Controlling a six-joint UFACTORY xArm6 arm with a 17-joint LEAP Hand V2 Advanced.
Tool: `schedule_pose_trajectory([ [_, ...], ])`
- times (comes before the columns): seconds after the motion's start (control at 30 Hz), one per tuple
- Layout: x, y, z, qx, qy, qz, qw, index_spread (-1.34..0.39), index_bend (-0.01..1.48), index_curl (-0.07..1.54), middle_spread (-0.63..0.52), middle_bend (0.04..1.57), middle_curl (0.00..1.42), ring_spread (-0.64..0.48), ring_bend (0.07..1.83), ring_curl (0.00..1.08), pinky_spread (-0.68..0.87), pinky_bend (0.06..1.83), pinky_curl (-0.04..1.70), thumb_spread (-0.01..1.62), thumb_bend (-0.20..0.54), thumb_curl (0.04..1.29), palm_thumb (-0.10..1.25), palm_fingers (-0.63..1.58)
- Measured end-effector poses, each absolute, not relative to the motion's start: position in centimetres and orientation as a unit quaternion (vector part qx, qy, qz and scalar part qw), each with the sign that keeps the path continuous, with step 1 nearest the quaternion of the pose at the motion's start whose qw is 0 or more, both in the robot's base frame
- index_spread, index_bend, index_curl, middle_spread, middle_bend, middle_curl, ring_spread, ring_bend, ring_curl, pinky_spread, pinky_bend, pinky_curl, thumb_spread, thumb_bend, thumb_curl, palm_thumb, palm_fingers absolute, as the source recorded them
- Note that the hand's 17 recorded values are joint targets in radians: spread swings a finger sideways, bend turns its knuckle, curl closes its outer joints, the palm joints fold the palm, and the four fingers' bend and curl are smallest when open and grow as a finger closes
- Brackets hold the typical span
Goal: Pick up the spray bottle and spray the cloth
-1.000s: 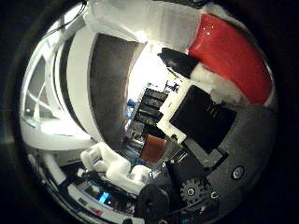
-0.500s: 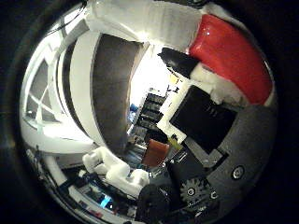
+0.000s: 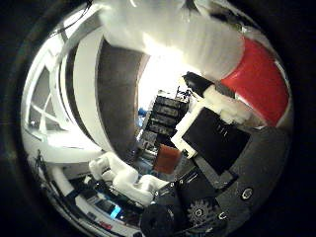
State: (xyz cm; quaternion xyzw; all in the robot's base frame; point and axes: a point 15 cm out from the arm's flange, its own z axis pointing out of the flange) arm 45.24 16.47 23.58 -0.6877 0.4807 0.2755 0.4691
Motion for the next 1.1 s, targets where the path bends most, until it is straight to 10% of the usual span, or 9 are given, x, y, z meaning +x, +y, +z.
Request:
schedule_pose_trajectory([
  [0.23, 44.9, 16.1, 23.7, -0.699, 0.475, 0.270, 0.461, -0.39, 0.30, 0.59, -0.08, 0.68, 0.43, -0.07, 0.97, 0.43, -0.09, 0.73, 0.72, 0.97, -0.035, 0.55, 0.78, 0.09],
  [1.1, 40.5, 10.3, 27.7, -0.753, 0.461, 0.175, 0.435, -0.28, 0.17, 0.34, 0.05, 0.34, 0.35, 0.07, 0.59, 0.30, 0.29, 0.54, 0.50, 1.00, -0.027, 0.43, 0.73, 0.15],
])
